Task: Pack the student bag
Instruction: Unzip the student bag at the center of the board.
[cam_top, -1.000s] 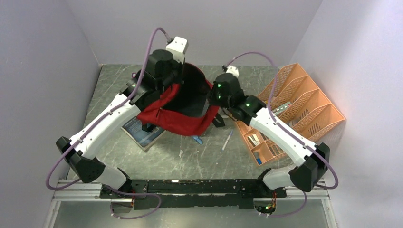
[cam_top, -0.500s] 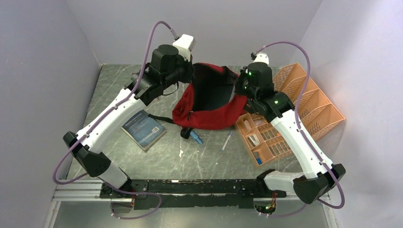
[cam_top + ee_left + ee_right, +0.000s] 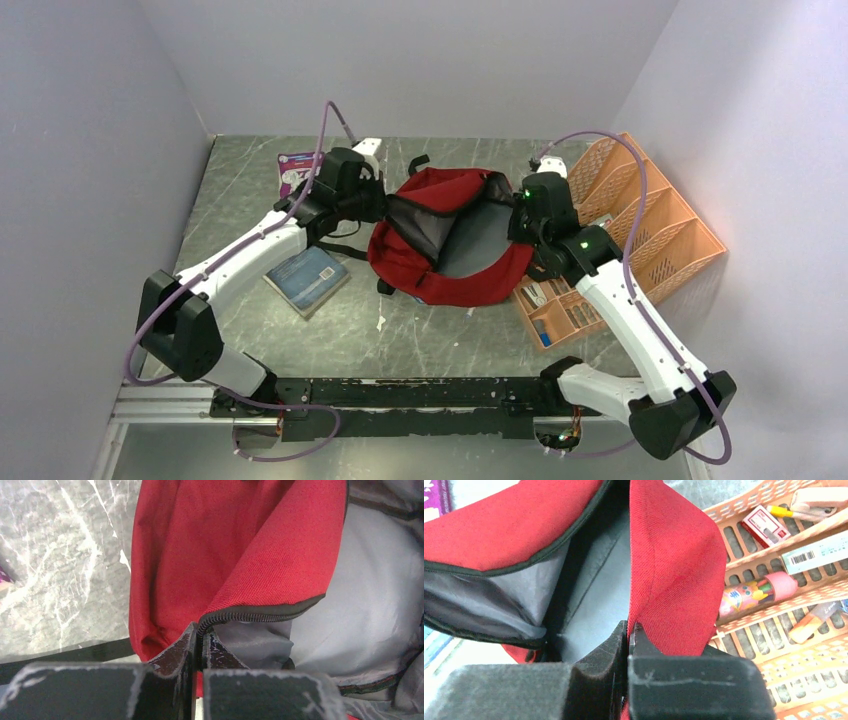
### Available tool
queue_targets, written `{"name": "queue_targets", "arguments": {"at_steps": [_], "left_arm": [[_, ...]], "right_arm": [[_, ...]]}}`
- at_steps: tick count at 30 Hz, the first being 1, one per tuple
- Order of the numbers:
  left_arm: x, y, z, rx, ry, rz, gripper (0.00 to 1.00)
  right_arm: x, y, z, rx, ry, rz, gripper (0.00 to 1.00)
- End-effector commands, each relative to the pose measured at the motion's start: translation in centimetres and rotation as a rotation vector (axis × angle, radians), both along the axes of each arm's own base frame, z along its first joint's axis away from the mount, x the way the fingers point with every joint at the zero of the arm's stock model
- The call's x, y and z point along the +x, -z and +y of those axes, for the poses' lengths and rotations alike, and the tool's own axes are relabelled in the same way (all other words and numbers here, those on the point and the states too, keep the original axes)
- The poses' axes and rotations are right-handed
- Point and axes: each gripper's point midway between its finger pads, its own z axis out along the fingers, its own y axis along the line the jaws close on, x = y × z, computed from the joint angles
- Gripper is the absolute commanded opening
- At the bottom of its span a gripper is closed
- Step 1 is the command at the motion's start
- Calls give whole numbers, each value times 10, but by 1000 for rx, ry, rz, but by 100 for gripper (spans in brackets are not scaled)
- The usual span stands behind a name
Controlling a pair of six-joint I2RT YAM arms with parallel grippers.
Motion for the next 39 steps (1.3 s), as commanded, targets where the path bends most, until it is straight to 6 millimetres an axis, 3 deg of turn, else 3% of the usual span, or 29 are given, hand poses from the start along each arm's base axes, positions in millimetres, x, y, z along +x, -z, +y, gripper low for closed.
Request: {"name": "queue_targets", "arguments": {"at_steps": [1,7,10,16,21,25,30,35,39], "left_arm": [[14,-17,-3,-156,13,-43,5],[35,-13,-12,-206,60,-47,56],[44,-2,-24,-197,99,-21,67],[47,35,-27,-170,105,38,74],[39,48,-19,-144,90,56,74],[37,38,-7,-118,49,23,76],[40,22,23,-59,-68,-5,78],[29,-10,68,-37,-230,-69,78],[4,-14,108,-7,-362,-83,78]], "right_arm": [[-10,3,-4,2,-14,-5,0],[-21,24,-10,-8,-3,40,0],[-27,34,-16,-18,23,60,0],[-38,52,-28,-32,87,93,1],[-35,41,-30,-11,114,61,35],[-32,17,-27,35,121,3,54],[-30,-19,-23,98,97,-97,60],[-30,-52,12,221,-77,-171,61],[-22,-55,45,329,-165,-118,61]]}}
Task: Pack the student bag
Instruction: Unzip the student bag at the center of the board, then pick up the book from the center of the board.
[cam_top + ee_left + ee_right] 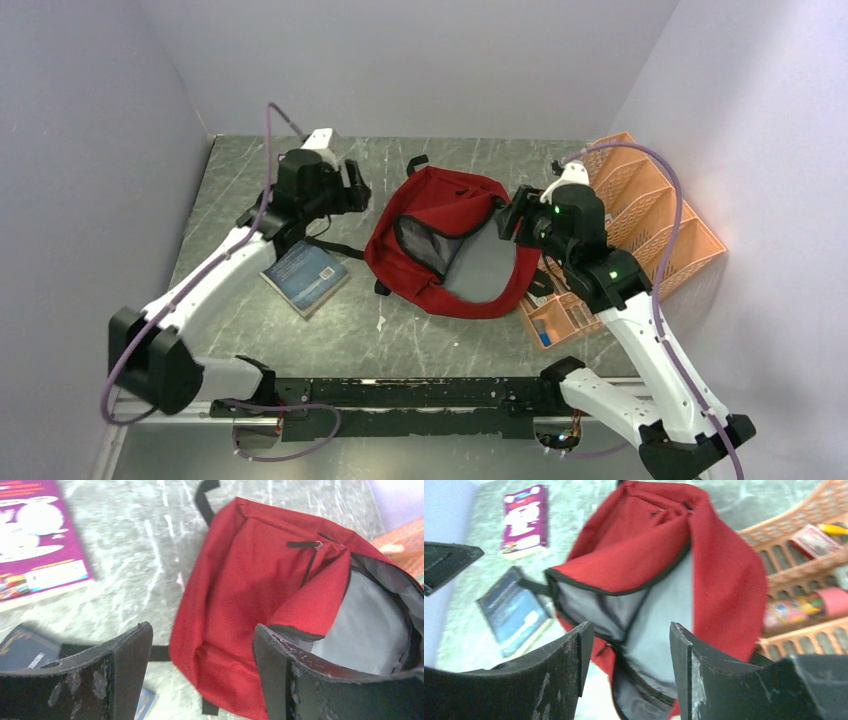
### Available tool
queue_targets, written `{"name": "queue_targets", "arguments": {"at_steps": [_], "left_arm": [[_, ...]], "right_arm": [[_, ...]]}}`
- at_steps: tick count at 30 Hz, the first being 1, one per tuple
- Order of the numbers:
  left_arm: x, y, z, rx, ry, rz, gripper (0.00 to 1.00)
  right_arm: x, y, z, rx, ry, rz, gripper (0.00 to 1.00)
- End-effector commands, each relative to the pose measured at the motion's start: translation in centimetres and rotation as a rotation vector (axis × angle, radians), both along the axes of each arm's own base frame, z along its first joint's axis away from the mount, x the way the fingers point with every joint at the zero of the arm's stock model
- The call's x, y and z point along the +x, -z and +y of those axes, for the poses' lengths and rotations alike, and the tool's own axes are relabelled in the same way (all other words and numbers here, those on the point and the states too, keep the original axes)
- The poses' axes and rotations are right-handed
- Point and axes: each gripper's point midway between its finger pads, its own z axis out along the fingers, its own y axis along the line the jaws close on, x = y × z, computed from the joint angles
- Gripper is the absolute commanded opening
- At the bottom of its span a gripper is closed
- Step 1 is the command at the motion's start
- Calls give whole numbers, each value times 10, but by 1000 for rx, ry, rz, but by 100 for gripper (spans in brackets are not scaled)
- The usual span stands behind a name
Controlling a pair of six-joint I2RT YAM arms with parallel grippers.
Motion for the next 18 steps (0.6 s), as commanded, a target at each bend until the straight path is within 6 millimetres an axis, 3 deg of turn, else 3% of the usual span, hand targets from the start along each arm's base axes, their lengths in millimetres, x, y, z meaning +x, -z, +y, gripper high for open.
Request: {"name": "queue_targets", "arguments": {"at_steps": [1,5,9,13,18], "left_arm": [[-27,5,56,53,-212,22,78],[-63,31,101,36,-434,101,79],[-92,57,134,24,-605,153,82],[-110,77,148,6,-689,202,83],[-124,109,169,72,-753,277,83]], "right_arm": [[12,-14,45,148,-143,12,60],[16,-10,97,271,-295,57,59],[7,0,165,212,-428,69,59],[-10,31,234,184,-605,142,60],[-17,83,284,127,-713,229,59]]}}
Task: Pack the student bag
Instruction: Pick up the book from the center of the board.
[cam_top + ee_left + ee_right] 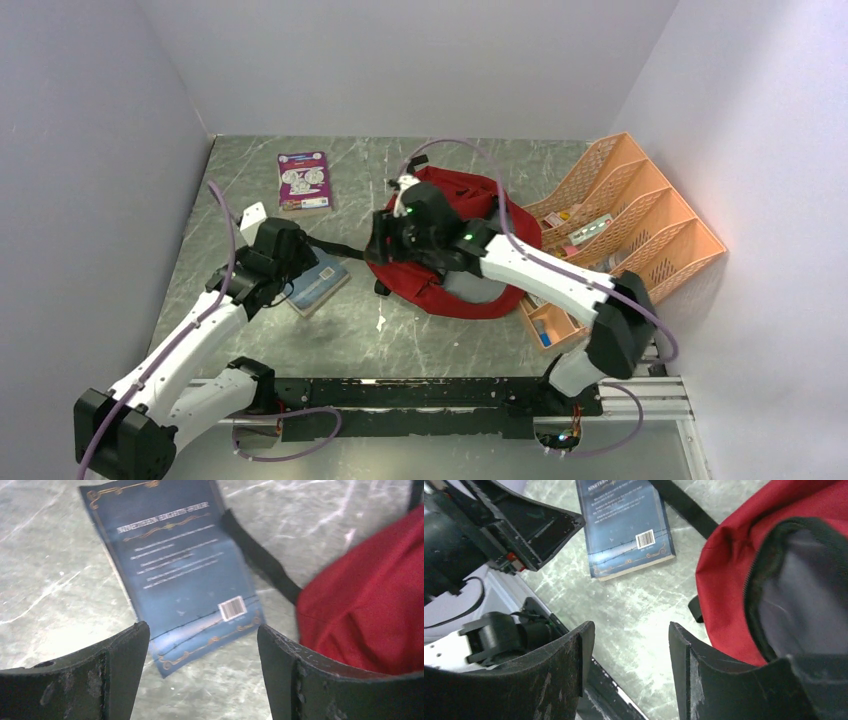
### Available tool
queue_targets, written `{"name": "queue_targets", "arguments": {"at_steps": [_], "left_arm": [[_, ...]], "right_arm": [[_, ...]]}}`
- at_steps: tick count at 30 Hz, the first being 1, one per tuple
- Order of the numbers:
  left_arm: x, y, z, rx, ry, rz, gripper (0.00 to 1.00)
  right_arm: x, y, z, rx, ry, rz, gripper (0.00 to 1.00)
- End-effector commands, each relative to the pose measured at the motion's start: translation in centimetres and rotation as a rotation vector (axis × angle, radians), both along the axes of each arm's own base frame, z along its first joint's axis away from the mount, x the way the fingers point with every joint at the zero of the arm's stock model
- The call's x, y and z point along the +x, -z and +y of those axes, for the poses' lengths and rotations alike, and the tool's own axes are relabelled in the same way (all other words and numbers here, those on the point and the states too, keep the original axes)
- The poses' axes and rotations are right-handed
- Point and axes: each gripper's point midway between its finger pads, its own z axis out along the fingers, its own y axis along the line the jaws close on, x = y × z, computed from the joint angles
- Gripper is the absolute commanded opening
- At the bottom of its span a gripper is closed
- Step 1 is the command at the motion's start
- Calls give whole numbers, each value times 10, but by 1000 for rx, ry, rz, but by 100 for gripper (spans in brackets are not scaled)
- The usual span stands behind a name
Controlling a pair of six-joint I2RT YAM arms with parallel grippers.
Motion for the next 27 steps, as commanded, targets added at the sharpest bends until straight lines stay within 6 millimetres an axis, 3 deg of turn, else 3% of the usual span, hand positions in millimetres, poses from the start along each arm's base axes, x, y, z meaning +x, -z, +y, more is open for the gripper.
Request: {"name": "queue_targets", "arguments": {"at_steps": [1,7,15,20,27], "left_arm": [[-15,31,29,33,-126,85,83],[-26,65,48,32,-186,150,83],[-30,104,42,-56,-189,201,82],[-23,113,37,-93,-186,186,77],[-27,126,38,-118,-200,197,63]], "right_arm": [[0,24,42,-3,-106,12,59],[14,73,72,-48,-152,51,59],[31,128,104,-105,-206,90,60],[43,156,109,-147,-188,88,61],[57,176,107,-165,-168,89,62]]}}
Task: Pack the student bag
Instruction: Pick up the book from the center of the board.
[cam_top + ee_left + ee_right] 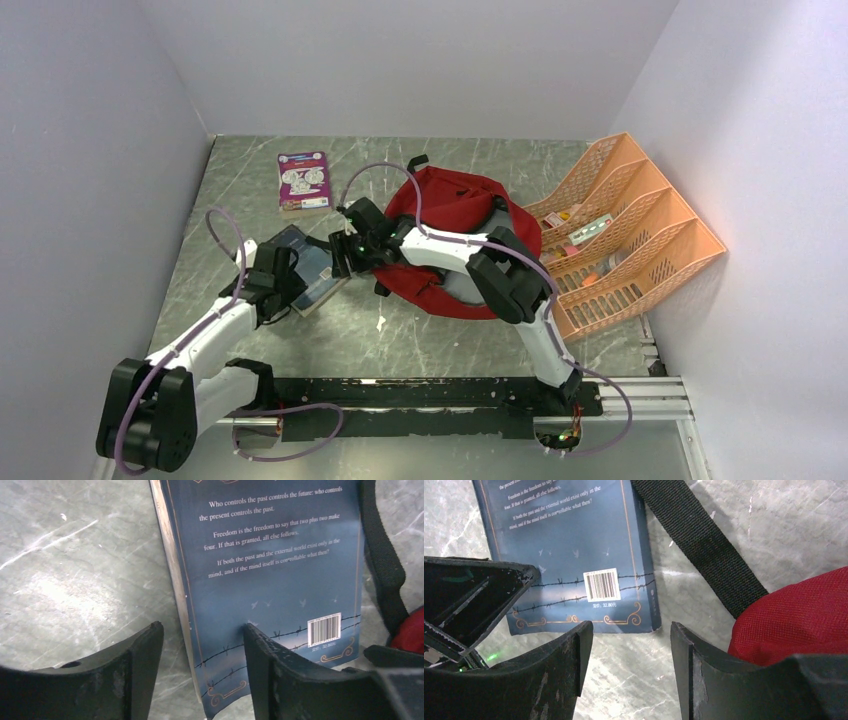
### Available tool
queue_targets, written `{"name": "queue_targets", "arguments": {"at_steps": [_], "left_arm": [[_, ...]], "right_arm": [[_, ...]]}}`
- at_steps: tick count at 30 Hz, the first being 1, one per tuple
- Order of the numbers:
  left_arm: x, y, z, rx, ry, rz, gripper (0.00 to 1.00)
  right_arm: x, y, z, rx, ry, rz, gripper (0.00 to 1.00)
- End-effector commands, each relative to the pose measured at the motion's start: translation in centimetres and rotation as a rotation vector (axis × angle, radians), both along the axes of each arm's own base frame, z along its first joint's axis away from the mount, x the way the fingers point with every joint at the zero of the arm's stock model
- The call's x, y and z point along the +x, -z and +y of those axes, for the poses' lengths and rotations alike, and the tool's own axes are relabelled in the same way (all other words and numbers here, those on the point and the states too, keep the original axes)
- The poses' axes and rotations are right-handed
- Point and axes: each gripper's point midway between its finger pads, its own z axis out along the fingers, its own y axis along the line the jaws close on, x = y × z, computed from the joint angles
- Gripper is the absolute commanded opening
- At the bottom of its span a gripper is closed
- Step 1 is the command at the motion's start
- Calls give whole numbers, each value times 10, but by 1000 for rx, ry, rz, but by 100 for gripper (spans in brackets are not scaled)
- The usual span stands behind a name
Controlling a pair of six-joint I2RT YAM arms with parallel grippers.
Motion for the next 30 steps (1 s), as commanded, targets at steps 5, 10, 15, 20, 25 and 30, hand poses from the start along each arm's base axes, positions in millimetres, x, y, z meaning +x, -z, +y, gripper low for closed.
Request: {"name": "queue_targets", "arguments": {"at_steps": [5,10,15,20,25,30], "left_arm": [[-10,24,-2,-58,-14,22,43],[-21,36,-16,-149,-5,30,20],[-37,51,-17,-187,-46,68,5],[-46,58,-14,-185,-91,107,5],[-46,58,-10,-170,-119,110,5],[-46,58,-9,-169,-119,108,5]], "right_arm": [[21,9,-3,38,-22,13,65],[25,14,-8,34,-15,37,68],[25,22,-7,32,13,83,68],[35,35,-19,-24,118,94,69],[39,42,-25,-14,161,133,71],[31,50,-23,-22,140,196,71]]}}
